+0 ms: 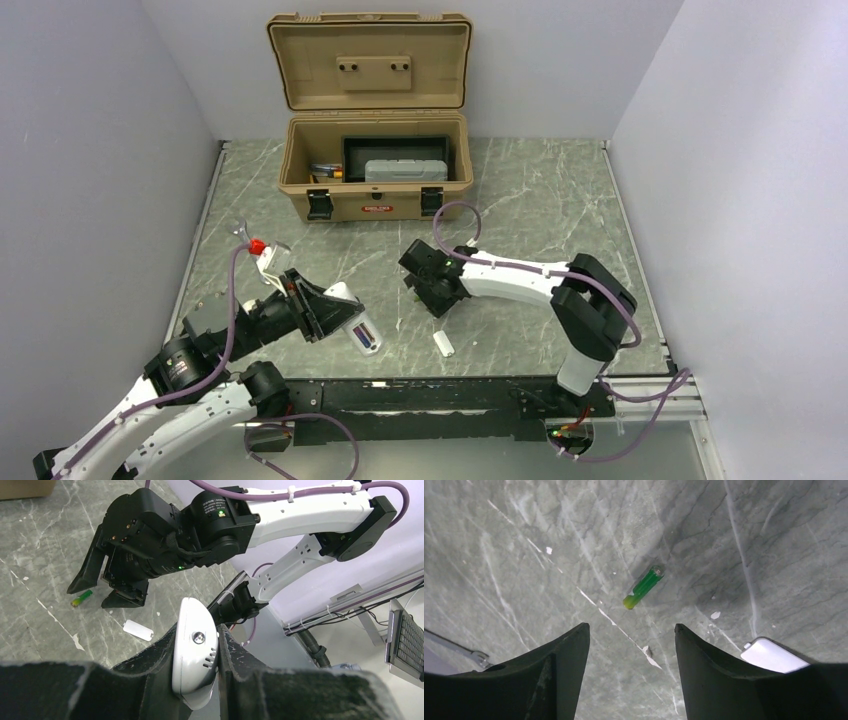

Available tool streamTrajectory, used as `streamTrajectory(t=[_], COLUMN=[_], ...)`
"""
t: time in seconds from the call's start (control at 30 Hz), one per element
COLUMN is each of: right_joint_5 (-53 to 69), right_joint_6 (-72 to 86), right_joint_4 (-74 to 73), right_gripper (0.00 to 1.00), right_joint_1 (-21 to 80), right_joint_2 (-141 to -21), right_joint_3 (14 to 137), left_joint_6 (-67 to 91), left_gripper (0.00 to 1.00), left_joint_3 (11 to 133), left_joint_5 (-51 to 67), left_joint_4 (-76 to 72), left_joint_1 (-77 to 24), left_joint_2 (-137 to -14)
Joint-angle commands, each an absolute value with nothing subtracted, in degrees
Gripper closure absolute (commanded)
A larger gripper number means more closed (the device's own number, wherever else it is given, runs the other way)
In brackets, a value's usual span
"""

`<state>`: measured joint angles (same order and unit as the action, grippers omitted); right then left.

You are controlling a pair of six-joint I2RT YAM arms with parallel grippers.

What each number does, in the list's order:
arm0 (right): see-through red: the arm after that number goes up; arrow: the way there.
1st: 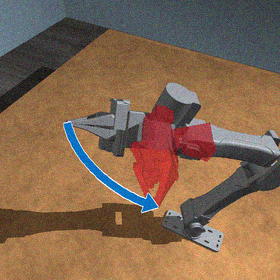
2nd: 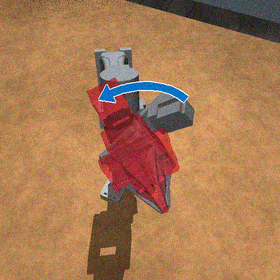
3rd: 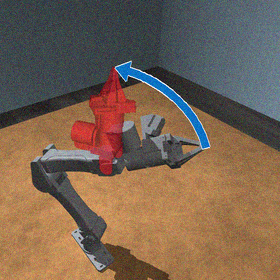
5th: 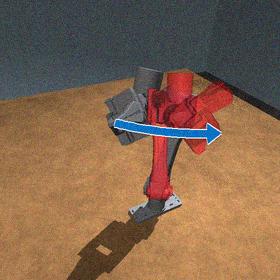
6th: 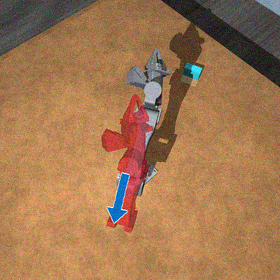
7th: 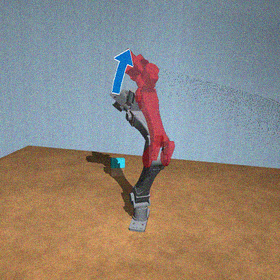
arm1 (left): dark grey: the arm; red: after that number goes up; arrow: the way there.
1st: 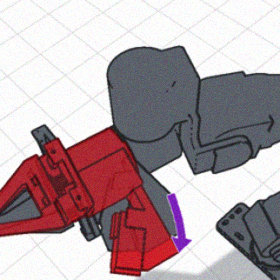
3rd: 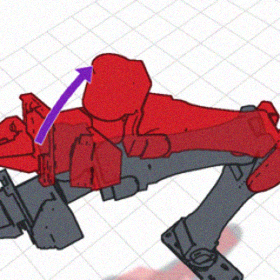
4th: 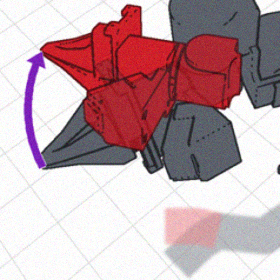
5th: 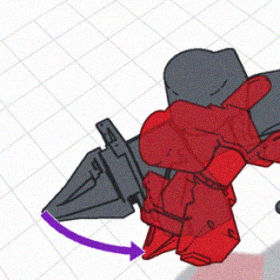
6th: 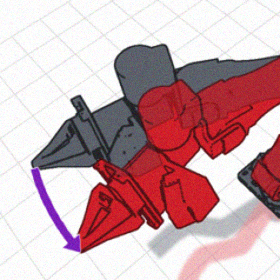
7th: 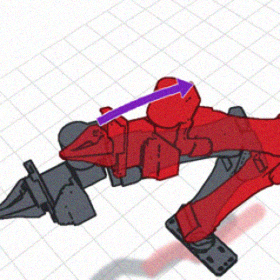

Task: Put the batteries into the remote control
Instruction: Pick up the battery from the center of the board.

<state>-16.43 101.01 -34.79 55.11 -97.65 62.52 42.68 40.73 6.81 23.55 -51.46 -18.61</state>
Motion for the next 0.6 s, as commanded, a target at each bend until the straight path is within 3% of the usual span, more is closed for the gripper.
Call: streamTrajectory(t=[0.0,0.57], right_joint_5=[-16.5,-20.3], right_joint_6=[103.02,100.98], right_joint_4=[-38.09,-44.97], right_gripper=[0.38,0.47], right_joint_1=[54.09,53.09], right_joint_2=[-99.19,-105.91], right_joint_3=[65.57,71.97], left_joint_6=[41.93,41.75], left_gripper=[1.0,1.0], left_joint_3=[41.68,41.1], left_joint_5=[7.3,6.55], left_joint_4=[21.97,22.87], left_joint_1=[-51.33,-51.37], left_joint_2=[-18.54,-18.14])
